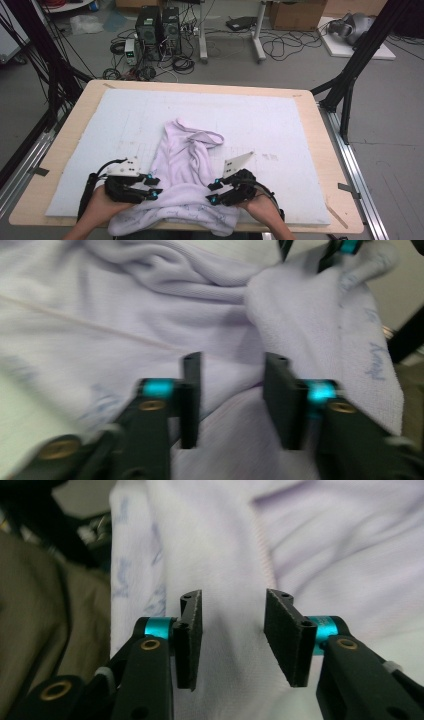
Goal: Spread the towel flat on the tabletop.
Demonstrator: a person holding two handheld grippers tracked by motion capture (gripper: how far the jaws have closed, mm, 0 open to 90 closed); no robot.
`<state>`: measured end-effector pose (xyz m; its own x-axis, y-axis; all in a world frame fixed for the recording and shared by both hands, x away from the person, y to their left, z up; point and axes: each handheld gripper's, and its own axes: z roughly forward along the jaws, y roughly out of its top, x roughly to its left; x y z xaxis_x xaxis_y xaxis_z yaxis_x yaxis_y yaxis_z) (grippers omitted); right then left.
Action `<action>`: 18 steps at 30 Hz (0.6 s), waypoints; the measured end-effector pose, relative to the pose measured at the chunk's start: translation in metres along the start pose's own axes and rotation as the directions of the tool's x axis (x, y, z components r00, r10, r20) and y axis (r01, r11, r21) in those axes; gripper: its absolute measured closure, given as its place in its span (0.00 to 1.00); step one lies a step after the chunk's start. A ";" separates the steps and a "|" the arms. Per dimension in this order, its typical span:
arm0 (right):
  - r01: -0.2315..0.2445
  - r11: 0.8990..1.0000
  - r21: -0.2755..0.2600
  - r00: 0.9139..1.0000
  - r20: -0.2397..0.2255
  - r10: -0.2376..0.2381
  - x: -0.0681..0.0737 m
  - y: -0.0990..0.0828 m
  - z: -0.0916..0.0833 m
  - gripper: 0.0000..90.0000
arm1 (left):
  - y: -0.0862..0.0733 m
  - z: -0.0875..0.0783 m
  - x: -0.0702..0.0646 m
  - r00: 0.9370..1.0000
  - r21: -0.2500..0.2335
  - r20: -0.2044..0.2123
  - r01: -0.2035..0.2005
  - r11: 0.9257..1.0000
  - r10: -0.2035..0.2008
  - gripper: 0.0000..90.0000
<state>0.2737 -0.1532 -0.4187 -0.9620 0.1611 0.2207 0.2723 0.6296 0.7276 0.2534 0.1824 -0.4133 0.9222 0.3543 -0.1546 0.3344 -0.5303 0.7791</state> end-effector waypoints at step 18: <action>0.008 0.999 -0.037 0.995 0.100 -0.004 0.015 -0.004 -0.018 0.75 | 0.003 -0.018 -0.024 0.998 -0.043 -0.041 -0.042 0.998 0.040 0.69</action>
<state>0.2581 -0.1670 -0.4066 -0.9603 0.2342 0.1516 0.2657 0.6020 0.7530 0.2291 0.1861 -0.3968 0.9263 0.3638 -0.0984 0.2868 -0.5113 0.8101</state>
